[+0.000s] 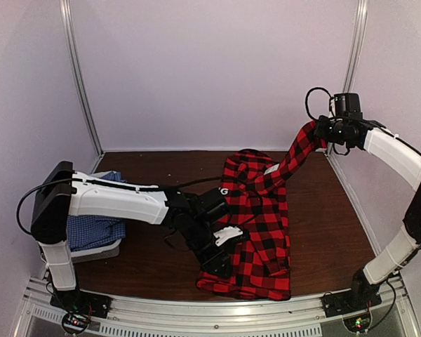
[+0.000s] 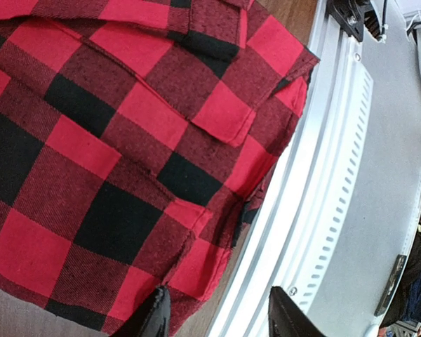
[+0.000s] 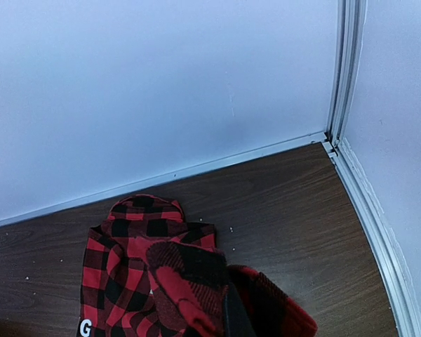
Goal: Fold and stack the long sleeve shirts
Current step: Fold the 1/3-folded shirt at the center of the board.
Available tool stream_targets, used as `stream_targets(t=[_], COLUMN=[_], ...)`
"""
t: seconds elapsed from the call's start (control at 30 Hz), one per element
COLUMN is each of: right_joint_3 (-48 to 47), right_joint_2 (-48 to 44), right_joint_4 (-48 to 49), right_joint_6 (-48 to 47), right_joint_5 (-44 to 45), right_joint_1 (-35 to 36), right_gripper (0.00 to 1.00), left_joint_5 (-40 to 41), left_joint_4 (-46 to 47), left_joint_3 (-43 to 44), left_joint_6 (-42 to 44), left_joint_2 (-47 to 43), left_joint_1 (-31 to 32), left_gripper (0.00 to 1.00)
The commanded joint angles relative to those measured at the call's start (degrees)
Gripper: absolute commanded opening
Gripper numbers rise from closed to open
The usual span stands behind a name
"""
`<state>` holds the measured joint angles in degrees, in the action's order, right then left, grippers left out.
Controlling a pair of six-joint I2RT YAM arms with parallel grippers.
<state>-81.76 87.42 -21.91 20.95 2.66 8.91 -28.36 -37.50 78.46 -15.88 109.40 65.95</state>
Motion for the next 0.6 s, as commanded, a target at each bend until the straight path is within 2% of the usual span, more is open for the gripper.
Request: stream_targets(t=[0.0, 0.17, 0.37, 0.43, 0.57], right_joint_3=[2.35, 5.55, 13.47, 16.99, 21.90], right_joint_2=[-2.37, -4.85, -10.29, -12.54, -14.32], right_joint_4=[-1.64, -2.49, -0.73, 1.41, 2.27], right_joint_6=[-0.88, -1.17, 1.61, 2.97, 5.29], right_joint_5=[2.22, 2.73, -6.87, -8.60, -6.01], right_joint_1=[-0.47, -0.40, 1.12, 3.98, 13.64], right_gripper=[0.00, 0.00, 0.00, 0.00, 0.00], left_joint_5=[-3.04, -2.99, -2.20, -1.29, -0.90], left_joint_4=[3.13, 6.66, 14.39, 17.25, 21.49], left_joint_3=[1.96, 1.62, 1.49, 1.87, 3.70], left_joint_6=[0.79, -2.46, -9.18, -11.17, -14.66], left_joint_2=[-0.96, -2.32, -1.58, -1.07, 1.01], left_joint_1=[-0.32, -5.04, -13.71, -15.87, -19.36], left_gripper=[0.50, 0.45, 0.39, 0.39, 0.39])
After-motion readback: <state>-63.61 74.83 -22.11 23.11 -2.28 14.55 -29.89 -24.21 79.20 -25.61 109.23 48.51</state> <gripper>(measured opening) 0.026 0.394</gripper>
